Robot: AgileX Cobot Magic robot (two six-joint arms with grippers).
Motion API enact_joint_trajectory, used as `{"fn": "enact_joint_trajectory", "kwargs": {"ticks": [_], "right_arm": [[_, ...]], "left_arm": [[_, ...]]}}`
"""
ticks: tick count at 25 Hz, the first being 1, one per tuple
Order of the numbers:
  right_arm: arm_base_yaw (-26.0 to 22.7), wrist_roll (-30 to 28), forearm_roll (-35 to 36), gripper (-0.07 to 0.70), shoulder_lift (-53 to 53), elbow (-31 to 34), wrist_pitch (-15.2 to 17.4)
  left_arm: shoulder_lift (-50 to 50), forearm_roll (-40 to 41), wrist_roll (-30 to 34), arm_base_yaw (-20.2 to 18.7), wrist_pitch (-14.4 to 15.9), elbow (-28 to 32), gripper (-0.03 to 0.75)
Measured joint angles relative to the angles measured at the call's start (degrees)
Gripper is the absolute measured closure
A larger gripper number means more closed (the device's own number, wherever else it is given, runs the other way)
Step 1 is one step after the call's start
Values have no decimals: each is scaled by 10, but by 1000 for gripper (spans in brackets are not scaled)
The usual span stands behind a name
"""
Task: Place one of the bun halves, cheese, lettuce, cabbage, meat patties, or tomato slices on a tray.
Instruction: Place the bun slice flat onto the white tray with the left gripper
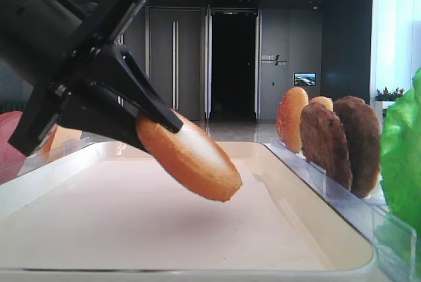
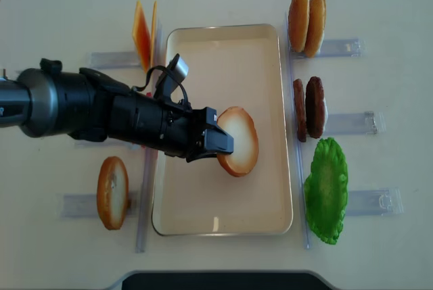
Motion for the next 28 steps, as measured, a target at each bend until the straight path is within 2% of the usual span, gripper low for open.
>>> {"fn": "enact_joint_trajectory", "kwargs": {"ticks": [6,13,17,21,24,28], "right_arm": [[1,0,0,94,0,0,0],[2,0,0,94,0,0,0],[2,0,0,94,0,0,0],[2,0,0,94,0,0,0],[2,0,0,94,0,0,0],[3,0,0,94,0,0,0]], "left_arm": [[10,-2,9,0,-1,0,570],[10,11,-11,0,-2,0,403],[10,20,-28,0,-2,0,363],[10,38,-55,0,-3,0,358],[0,75,-89,1,-14,0,349],[-35,118,-129,10,-25,0,284]]}}
